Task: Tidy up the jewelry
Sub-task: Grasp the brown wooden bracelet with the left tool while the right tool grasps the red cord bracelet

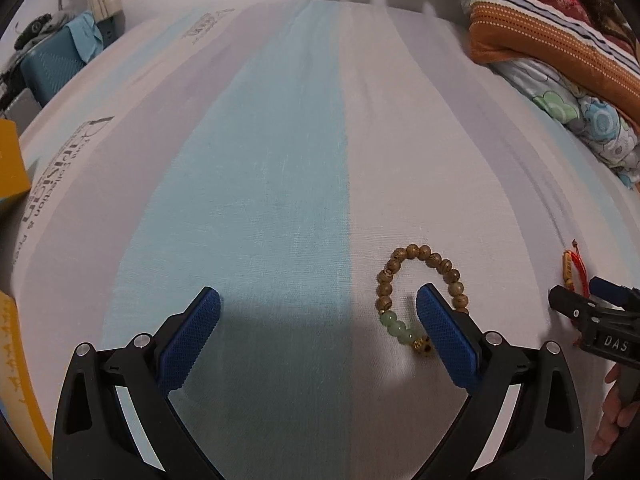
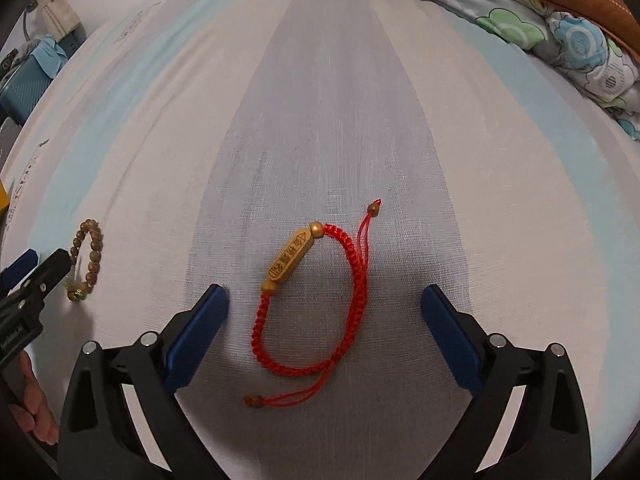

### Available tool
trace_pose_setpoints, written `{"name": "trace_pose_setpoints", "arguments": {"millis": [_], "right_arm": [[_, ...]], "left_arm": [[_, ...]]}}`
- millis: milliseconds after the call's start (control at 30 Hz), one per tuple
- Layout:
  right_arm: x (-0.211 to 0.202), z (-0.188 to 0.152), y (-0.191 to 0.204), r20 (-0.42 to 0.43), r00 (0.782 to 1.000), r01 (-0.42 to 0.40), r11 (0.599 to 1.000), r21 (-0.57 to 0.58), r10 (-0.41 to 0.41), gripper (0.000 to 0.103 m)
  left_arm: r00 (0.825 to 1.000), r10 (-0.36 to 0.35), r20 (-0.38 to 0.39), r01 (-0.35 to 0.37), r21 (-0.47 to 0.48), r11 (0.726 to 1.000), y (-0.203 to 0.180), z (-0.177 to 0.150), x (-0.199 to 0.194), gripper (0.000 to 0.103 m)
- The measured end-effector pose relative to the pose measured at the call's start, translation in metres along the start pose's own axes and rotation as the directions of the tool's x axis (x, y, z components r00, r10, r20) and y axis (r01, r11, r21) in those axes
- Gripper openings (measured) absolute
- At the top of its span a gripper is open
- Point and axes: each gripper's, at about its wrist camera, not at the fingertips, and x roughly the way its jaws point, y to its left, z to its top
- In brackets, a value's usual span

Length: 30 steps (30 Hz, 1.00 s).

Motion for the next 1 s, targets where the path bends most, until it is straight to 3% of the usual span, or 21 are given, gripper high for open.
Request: {"name": "trace_pose_setpoints", "arguments": {"millis": [200, 267, 433, 533, 667, 767, 833, 1000], "right_arm": [[-0.002, -0.003, -0.002, 0.027, 1.000, 0.010, 1.000, -0.006, -0.010, 0.086], [-0.005, -0.007, 0.000, 0.036, 0.999, 0.007, 1.000, -0.009, -0.006, 0.077], [-0.012, -0.011, 0.004, 0.039, 0.999, 0.000, 1.000, -0.029, 0.001, 0.059], [-0.016, -0.013, 0.008, 0.034, 0.999, -0.006, 0.999, -0.042, 0.008, 0.046], [-0.021, -0.015, 0.011, 0.023, 1.000, -0.016, 0.999, -0.042, 0.017, 0.027], [-0.026, -0.017, 0.014, 0.021, 1.000, -0.015, 0.999, -0.044, 0.016, 0.015], [-0.029, -0.017, 0.017, 0.020, 1.000, -0.017, 0.998, -0.057, 0.019, 0.010], [-0.042, -0.017, 0.020, 0.037, 0.999, -0.026, 0.997, -0.067, 0.029, 0.010]], "left_arm": [[1.000, 0.019, -0.020, -0.019, 0.009, 1.000, -0.004, -0.003, 0.009, 0.095], [0.999, 0.027, -0.023, -0.027, 0.014, 1.000, -0.006, -0.002, 0.009, 0.091], [0.999, 0.015, -0.034, -0.014, 0.028, 1.000, -0.014, -0.004, 0.003, 0.062], [0.999, -0.002, -0.045, 0.003, 0.015, 1.000, -0.016, -0.005, 0.000, 0.054], [0.999, -0.009, -0.052, 0.011, 0.031, 0.999, -0.017, -0.008, -0.004, 0.036], [0.998, -0.023, -0.066, 0.026, 0.042, 0.999, -0.016, -0.011, -0.008, 0.013], [0.997, -0.037, -0.069, 0.040, 0.050, 0.998, -0.015, -0.013, -0.011, 0.009], [0.997, -0.041, -0.067, 0.045, 0.057, 0.997, -0.007, -0.018, -0.023, 0.008]]}}
